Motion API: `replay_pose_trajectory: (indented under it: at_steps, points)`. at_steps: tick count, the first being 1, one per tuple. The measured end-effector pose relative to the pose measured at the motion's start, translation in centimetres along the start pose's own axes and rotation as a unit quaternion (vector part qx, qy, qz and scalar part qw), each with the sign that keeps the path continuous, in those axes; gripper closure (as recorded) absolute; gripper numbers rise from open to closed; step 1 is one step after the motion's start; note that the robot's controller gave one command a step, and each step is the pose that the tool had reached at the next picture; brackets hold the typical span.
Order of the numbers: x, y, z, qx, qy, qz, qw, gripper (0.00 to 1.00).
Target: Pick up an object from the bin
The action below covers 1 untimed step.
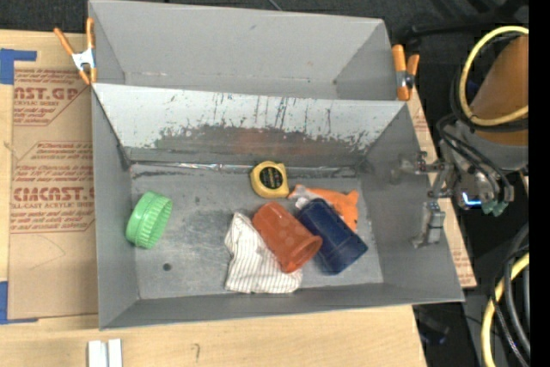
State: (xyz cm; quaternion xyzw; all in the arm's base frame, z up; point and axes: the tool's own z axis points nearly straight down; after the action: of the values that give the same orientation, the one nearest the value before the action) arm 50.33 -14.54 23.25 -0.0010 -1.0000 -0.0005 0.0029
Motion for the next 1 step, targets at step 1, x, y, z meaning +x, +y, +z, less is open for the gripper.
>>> replay_pose_trajectory:
  at_steps: [1]
  points:
    - [-0.16, 0.08, -0.46, 0.001, -0.0040, -0.001, 1.0000, 0.00]
